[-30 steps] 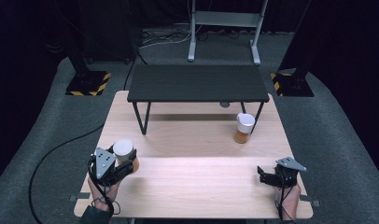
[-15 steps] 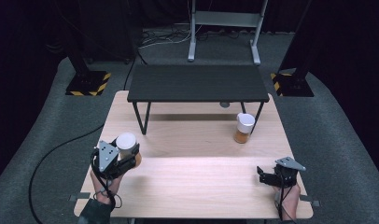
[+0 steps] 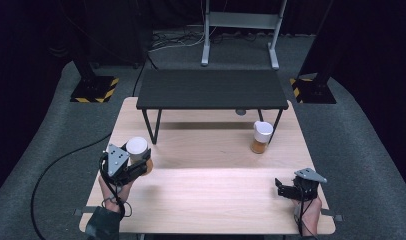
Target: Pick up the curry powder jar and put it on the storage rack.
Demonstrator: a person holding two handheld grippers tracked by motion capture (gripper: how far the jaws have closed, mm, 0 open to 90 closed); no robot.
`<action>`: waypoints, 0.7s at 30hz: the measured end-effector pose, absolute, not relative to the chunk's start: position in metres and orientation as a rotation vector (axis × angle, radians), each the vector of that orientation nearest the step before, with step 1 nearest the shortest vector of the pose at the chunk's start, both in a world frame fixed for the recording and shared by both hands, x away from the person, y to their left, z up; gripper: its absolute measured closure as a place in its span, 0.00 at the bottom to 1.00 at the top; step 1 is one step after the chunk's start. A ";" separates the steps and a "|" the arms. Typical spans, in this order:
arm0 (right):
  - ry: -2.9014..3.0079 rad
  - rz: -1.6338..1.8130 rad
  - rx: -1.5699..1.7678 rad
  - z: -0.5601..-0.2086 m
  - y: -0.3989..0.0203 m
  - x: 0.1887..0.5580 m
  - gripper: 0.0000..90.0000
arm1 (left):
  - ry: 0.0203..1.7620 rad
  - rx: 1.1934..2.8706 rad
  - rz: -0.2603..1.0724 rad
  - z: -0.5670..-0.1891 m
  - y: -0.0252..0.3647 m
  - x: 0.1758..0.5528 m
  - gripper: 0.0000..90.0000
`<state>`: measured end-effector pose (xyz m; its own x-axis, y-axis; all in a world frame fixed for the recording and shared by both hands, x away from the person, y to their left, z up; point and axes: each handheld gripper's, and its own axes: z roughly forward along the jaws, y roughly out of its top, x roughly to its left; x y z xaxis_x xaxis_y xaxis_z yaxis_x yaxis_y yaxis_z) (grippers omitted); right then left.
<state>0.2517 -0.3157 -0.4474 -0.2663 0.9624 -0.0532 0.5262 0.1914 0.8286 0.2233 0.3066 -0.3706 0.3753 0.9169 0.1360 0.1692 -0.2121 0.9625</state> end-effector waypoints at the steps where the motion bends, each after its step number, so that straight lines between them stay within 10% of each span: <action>1: 1.881 0.953 1.390 -0.447 -0.316 0.252 0.00 | 0.981 1.645 0.946 -0.371 0.307 0.223 0.37; 21: 1.882 0.950 1.389 -0.447 -0.315 0.252 0.00 | 0.972 1.670 0.925 -0.364 0.302 0.242 0.37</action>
<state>0.2518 -0.3152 -0.4473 -0.2659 0.9624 -0.0556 0.5268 0.1934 0.8277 0.2416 0.3023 -0.3643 0.3954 0.9081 0.1375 0.1819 -0.2242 0.9574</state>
